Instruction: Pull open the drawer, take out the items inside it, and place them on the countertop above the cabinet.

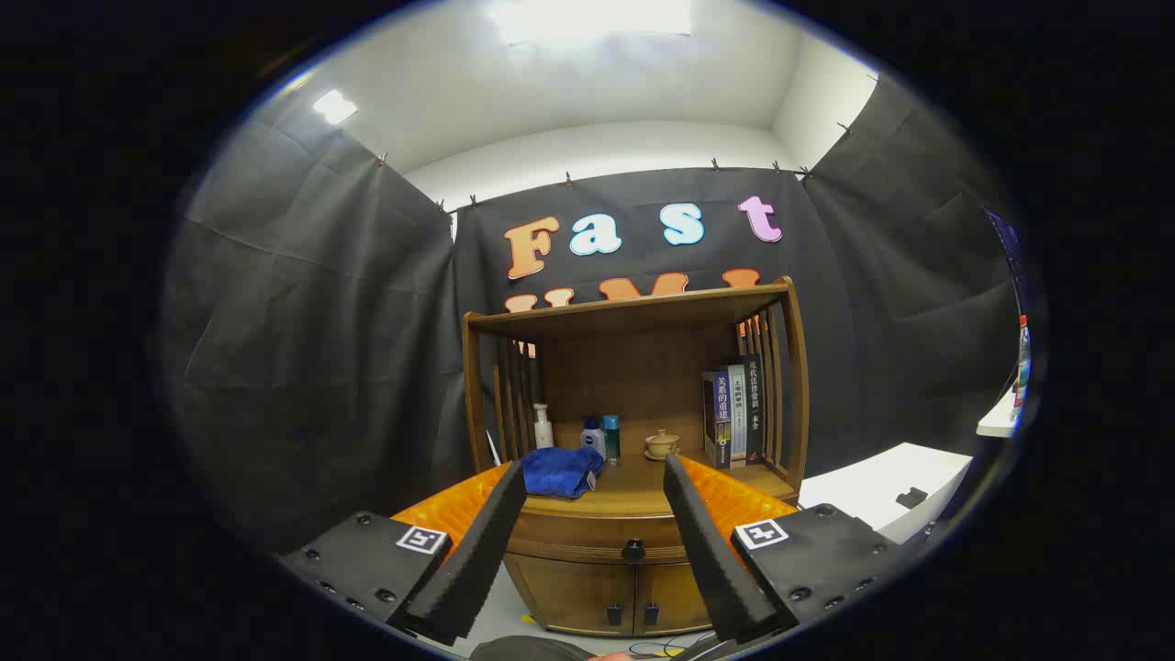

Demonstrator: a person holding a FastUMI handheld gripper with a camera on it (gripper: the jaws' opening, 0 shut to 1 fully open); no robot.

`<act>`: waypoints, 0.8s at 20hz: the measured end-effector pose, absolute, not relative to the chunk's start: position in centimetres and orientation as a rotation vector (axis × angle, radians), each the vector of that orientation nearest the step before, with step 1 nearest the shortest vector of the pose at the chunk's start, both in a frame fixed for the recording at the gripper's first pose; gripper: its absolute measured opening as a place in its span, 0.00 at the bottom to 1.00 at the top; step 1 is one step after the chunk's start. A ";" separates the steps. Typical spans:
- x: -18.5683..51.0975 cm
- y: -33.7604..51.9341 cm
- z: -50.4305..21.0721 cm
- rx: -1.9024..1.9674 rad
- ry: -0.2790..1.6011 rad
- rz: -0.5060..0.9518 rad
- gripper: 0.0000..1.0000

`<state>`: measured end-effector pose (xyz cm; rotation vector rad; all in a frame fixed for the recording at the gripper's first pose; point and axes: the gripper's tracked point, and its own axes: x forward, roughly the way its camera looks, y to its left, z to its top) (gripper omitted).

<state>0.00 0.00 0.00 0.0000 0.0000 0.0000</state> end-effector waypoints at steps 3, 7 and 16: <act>-0.1 -0.2 0.1 0.004 -0.001 -0.004 0.98; 0.0 -0.1 0.1 0.002 -0.002 -0.005 0.98; -0.1 -0.5 0.4 0.006 -0.006 -0.013 0.98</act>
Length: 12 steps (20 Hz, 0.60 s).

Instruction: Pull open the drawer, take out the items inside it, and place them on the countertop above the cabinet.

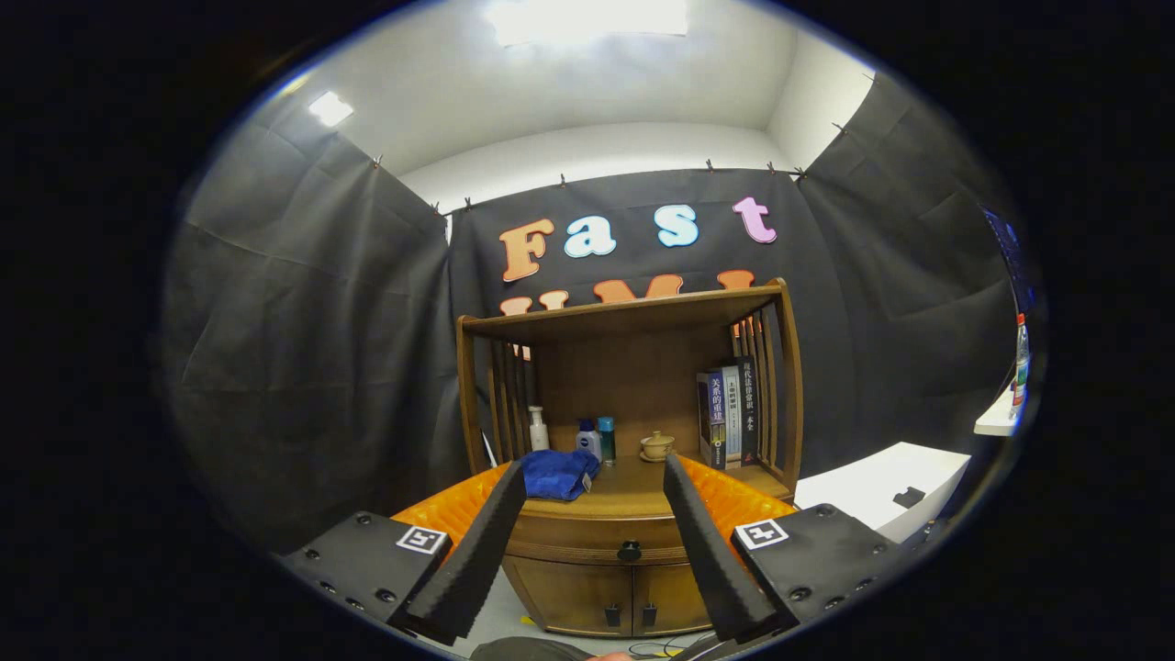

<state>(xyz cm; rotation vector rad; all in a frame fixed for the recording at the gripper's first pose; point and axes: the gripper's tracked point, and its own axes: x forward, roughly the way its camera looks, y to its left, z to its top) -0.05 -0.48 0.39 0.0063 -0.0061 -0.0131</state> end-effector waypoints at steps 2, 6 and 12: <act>0.0 -0.5 0.4 0.007 -0.007 -0.014 0.98; 0.1 -0.5 0.4 0.007 -0.005 -0.013 0.98; 0.2 -0.4 0.4 0.007 -0.004 -0.013 0.98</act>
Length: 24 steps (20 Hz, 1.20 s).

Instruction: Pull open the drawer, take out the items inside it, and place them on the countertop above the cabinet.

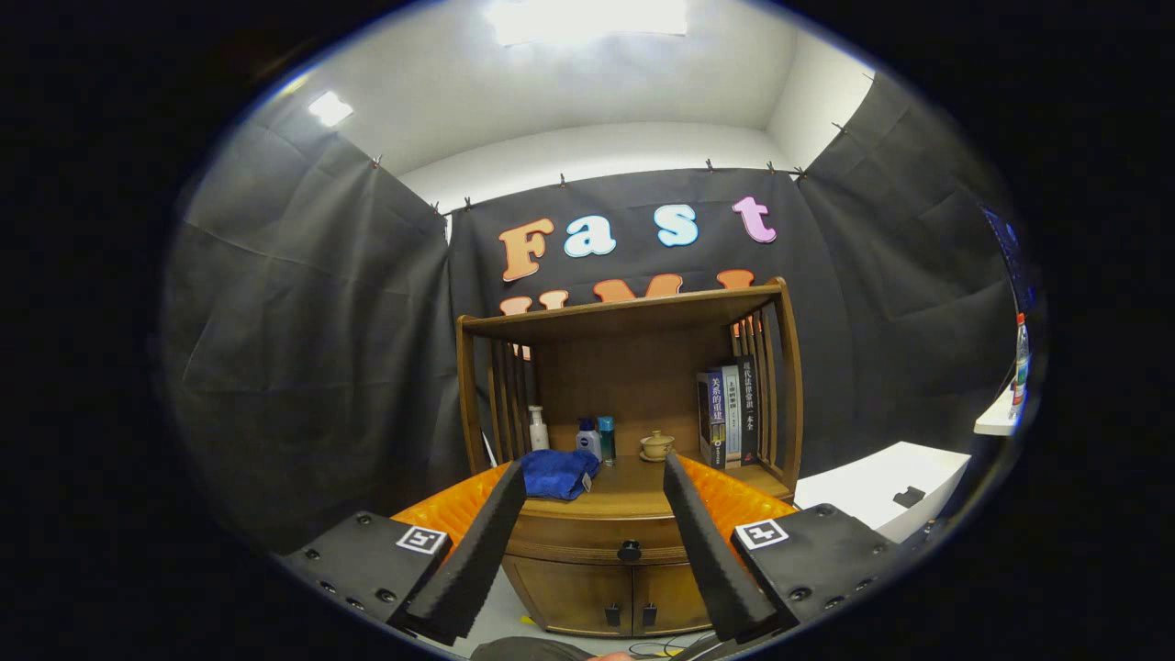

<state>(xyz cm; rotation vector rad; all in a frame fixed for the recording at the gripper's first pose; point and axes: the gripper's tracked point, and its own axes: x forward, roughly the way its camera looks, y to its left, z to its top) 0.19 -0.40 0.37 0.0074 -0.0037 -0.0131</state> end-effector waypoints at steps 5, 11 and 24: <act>0.1 -0.2 0.3 0.010 -0.005 -0.004 0.98; 0.1 -0.5 0.2 0.017 -0.006 -0.008 0.98; 3.7 -0.8 -1.4 0.004 -0.019 -0.011 0.98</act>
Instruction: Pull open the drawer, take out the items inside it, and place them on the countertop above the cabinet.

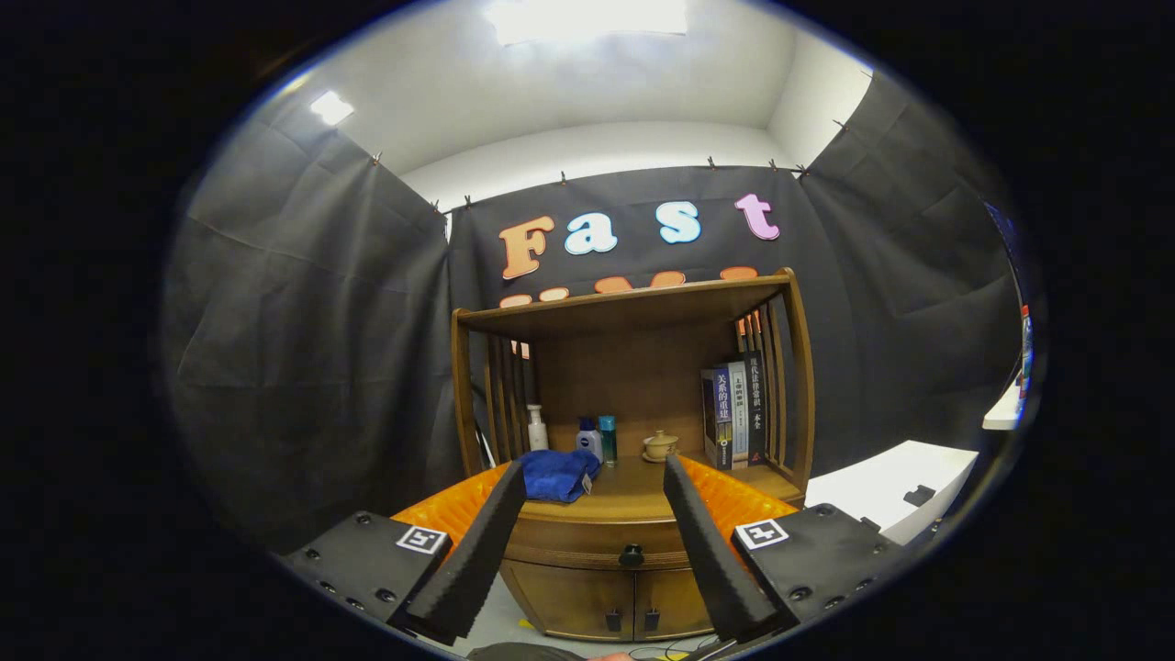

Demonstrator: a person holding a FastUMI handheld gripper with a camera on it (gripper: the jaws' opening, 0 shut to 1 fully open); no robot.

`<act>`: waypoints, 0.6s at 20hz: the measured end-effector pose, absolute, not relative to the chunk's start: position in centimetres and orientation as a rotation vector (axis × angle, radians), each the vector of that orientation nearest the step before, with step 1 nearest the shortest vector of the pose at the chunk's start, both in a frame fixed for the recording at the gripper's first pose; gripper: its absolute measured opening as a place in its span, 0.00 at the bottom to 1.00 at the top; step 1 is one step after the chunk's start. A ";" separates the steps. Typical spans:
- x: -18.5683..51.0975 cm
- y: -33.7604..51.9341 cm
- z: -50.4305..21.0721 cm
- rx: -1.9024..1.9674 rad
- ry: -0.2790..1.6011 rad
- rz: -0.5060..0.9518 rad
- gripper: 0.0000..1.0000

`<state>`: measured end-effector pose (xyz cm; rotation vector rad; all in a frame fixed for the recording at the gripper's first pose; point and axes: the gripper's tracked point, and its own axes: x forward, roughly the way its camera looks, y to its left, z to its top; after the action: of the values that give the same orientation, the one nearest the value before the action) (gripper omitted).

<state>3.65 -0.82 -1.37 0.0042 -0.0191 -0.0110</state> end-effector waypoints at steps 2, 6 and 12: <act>4.8 -0.8 -1.7 0.010 -0.029 -0.008 0.98; 7.2 -0.4 -3.3 -0.008 -0.034 -0.005 0.98; 10.2 -0.3 -9.2 -0.083 -0.002 -0.023 0.99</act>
<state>10.20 -0.26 -9.16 -0.0834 -0.0019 -0.0233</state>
